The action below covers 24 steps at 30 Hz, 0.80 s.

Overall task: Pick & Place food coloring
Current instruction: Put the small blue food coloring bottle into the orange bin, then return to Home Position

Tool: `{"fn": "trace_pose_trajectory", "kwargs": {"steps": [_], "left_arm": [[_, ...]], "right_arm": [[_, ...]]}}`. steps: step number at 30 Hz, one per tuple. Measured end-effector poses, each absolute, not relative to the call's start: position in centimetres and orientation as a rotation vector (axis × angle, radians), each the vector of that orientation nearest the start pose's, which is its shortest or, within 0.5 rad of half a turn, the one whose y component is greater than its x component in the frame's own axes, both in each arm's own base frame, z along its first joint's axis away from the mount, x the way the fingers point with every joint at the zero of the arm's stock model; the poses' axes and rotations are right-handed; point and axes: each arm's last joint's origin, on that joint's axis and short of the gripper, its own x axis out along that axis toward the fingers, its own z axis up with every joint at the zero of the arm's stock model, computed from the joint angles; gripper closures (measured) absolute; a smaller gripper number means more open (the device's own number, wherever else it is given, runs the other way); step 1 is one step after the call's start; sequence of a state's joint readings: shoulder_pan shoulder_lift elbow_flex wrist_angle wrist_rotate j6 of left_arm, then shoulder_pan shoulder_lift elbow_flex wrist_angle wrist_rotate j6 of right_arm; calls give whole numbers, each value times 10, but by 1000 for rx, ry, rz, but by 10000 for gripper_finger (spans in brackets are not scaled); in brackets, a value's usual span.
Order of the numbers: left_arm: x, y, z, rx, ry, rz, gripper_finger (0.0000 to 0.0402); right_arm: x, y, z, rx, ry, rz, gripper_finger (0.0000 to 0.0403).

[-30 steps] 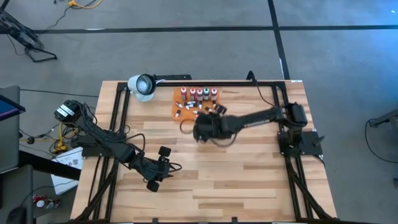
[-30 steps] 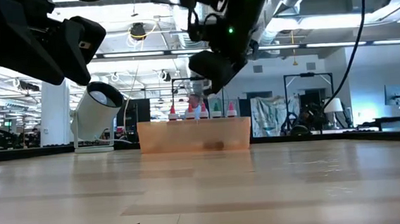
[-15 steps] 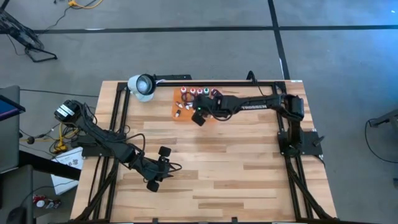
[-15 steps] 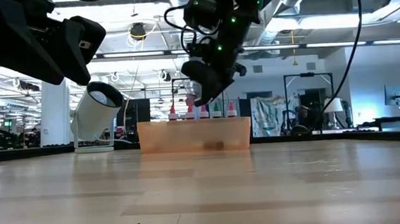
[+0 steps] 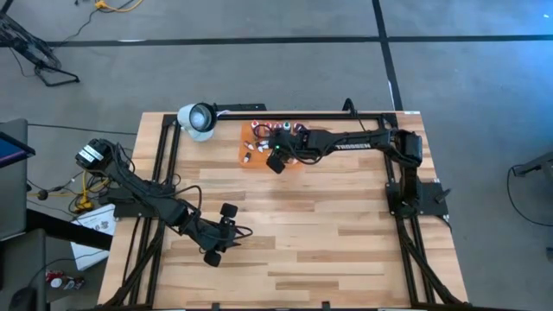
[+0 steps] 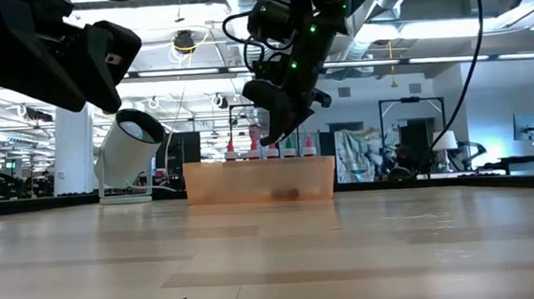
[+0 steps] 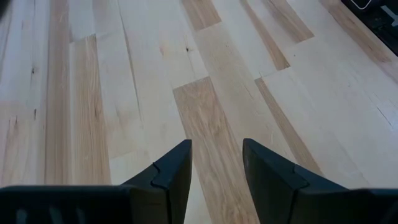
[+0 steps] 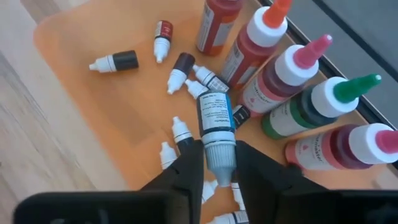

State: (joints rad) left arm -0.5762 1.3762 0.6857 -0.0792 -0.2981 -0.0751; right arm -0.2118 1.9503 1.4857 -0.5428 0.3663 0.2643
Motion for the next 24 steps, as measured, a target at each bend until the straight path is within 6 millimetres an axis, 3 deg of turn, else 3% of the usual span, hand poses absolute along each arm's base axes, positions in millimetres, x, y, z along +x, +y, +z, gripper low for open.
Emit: {"fn": "trace_pose_trajectory", "kwargs": {"steps": [9,13,20,24], "left_arm": [[227,-137,187,254,705,-237,265],[227,-137,187,252,704,-236,265],[228,-139,189,152,687,-222,265],[231,-141,193,108,643,-235,265]], "right_arm": [[403,-97,212,152,943,-658,219],[405,-92,213,105,940,-622,190],[407,-52,216,-81,1009,-457,173],[402,-25,235,-205,983,-415,175]]}}
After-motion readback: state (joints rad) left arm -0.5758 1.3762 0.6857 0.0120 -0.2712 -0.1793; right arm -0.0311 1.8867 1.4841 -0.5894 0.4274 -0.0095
